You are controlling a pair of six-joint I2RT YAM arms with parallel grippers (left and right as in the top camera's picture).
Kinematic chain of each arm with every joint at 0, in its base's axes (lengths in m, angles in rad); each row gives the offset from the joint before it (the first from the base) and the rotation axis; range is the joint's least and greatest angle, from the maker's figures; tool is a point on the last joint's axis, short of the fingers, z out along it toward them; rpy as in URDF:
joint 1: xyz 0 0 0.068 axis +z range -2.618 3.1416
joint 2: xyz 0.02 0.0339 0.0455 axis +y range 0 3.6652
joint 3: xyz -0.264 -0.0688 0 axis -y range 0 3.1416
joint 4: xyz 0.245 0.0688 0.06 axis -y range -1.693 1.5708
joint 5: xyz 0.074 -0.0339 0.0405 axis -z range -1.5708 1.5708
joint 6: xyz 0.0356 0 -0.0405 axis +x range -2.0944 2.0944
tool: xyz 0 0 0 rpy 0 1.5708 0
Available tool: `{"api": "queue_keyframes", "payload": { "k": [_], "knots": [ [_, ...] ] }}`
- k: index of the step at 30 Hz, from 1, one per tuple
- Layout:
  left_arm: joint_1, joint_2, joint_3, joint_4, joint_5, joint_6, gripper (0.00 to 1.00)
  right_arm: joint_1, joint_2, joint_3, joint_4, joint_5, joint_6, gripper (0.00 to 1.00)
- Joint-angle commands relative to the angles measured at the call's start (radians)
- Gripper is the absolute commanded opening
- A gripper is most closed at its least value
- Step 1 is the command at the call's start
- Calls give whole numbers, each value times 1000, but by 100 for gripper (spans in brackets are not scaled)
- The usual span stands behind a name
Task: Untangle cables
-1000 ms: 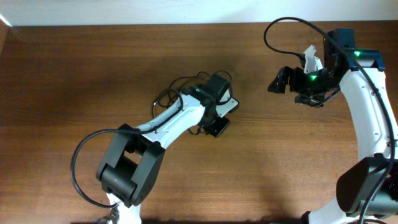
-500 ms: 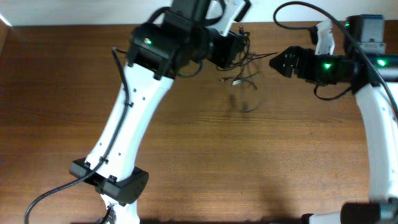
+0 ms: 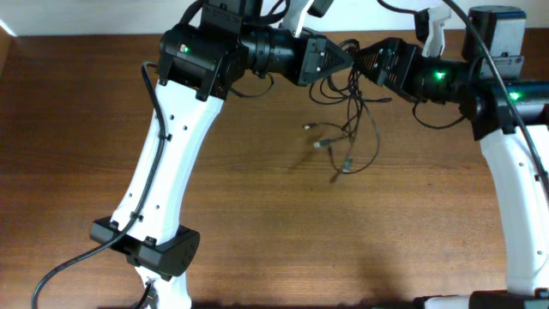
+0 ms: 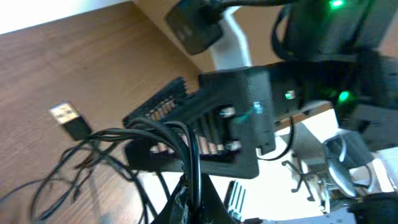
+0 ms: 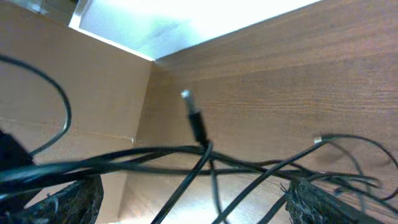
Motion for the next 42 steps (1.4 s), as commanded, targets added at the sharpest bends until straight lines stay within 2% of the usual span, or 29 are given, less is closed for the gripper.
{"api": "queue_keyframes", "payload": {
  "k": [1,5,12,21,26,28,32,35,36,37,38,39,40,42],
  "knots": [
    [2,0,3,26,126,-32,0,18,17,10,34,21,64,95],
    [12,0,3,155,375,-54,0,18,88,10,77,39,136,94],
    [87,0,3,220,531,-127,0,-13,175,10,68,101,144,91],
    [229,-1,5,229,534,-135,0,-178,201,1,-151,277,35,86],
    [233,0,5,187,514,-30,0,-303,201,1,-245,335,-2,83],
    [233,0,4,94,407,36,0,-348,201,1,-267,335,-18,82],
    [194,1,2,-190,-107,165,0,-392,201,1,-324,332,-103,82],
    [100,3,-44,-256,-298,240,0,-390,201,1,-335,332,-105,83],
    [75,3,-67,-259,-349,240,4,-390,201,1,-340,332,-105,83],
    [48,3,-96,-259,-397,240,15,-390,201,1,-348,332,-106,83],
    [7,3,-162,-231,-463,240,54,-390,201,1,-354,332,-129,83],
    [-15,3,-207,-206,-487,240,72,-390,201,1,-360,332,-132,83],
    [-36,3,-262,-174,-510,240,100,-390,201,1,-369,332,-133,83],
    [-62,3,-331,-145,-560,240,99,-389,201,1,-379,332,-158,84]
  ]
}}
